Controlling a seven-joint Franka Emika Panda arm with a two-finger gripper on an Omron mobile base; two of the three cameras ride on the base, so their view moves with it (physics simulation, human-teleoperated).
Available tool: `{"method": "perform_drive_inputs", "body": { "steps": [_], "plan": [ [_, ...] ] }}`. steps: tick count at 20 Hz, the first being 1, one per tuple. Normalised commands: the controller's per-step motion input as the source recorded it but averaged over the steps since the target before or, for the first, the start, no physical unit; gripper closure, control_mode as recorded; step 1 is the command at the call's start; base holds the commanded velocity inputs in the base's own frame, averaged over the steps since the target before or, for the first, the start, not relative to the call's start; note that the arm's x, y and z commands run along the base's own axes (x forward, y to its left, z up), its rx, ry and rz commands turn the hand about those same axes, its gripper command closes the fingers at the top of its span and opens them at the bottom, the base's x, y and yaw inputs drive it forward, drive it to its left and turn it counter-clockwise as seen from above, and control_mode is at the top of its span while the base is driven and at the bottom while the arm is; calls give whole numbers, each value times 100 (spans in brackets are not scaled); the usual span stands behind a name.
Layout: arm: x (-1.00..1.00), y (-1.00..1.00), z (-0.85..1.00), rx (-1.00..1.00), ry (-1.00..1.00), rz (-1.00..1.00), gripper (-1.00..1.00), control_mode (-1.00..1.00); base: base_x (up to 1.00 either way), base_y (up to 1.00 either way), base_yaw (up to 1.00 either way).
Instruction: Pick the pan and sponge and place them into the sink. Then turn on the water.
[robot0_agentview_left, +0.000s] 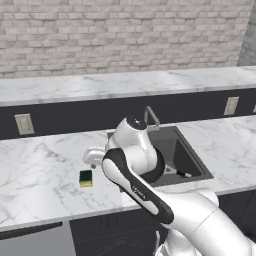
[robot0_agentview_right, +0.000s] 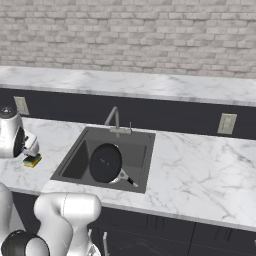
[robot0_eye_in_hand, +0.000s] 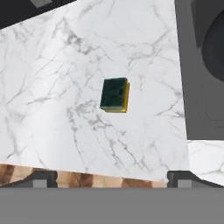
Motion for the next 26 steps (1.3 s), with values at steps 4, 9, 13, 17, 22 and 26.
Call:
{"method": "perform_drive_inputs", "body": {
  "steps": [4,9,13,17,22,26],
  "plan": [
    [0,36,-19,-20,1,0,-100,-100,0,0,0],
    [0,5,-22,-16,0,0,-100,-100,0,0,0],
    [13,0,-15,-11,0,0,-100,-100,0,0,0],
    [26,0,-19,-1,0,0,-100,-100,0,0,0],
    [29,0,-26,-1,0,0,-100,-100,0,0,0],
    [23,0,-39,0,0,0,-100,-100,0,0,0]
  ]
}}
